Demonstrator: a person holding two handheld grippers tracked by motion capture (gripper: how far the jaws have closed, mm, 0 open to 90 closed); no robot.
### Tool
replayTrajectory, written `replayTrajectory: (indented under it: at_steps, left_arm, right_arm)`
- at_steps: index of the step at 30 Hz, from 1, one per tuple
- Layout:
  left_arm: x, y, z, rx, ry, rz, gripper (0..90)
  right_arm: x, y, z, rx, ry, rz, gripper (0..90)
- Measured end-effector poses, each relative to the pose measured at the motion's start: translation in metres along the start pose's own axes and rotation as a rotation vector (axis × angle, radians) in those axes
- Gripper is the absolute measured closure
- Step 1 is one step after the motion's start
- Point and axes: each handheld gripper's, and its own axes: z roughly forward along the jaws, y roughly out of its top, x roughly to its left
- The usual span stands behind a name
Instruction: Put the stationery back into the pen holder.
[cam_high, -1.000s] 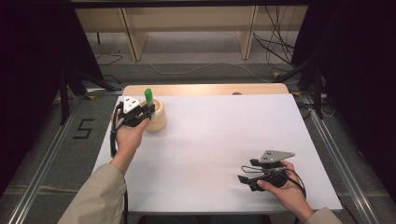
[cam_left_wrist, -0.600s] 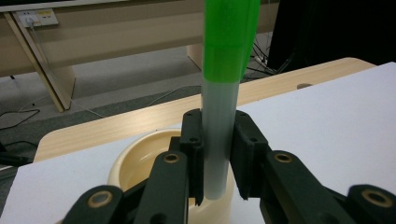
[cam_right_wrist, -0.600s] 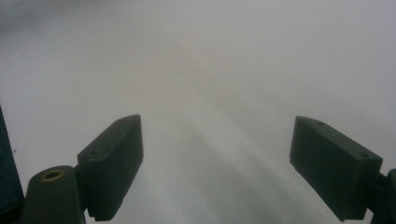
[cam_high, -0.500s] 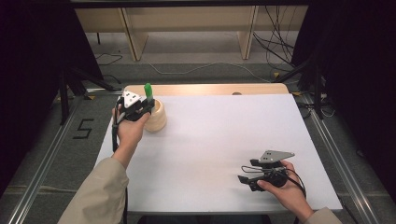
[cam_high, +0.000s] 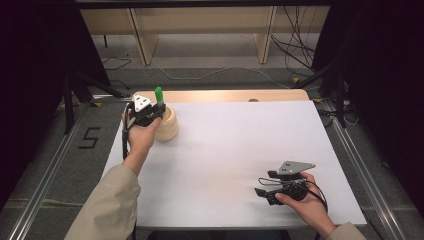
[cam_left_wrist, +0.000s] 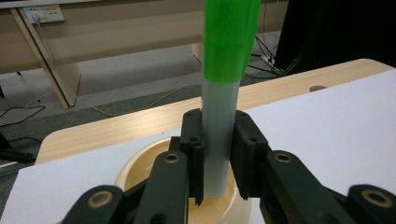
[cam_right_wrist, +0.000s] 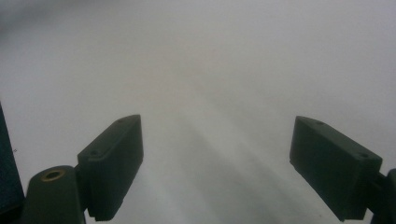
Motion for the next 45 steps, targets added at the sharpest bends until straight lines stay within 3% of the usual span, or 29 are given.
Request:
replayTrajectory:
  at_steps: [18, 30, 45]
  left_arm:
    - [0.010, -0.005, 0.010, 0.018, 0.026, -0.001, 76.7]
    - [0.007, -0.010, 0.016, 0.044, 0.016, 0.027, 76.6]
    - [0.007, -0.021, 0.022, 0.070, 0.023, 0.014, 76.6]
  right_arm:
    - [0.000, -0.001, 0.001, 0.004, 0.004, -0.006, 18.4]
    - [0.000, -0.001, 0.002, 0.006, 0.009, -0.005, 18.3]
    - [0.000, -0.001, 0.002, 0.013, 0.013, -0.013, 18.3]
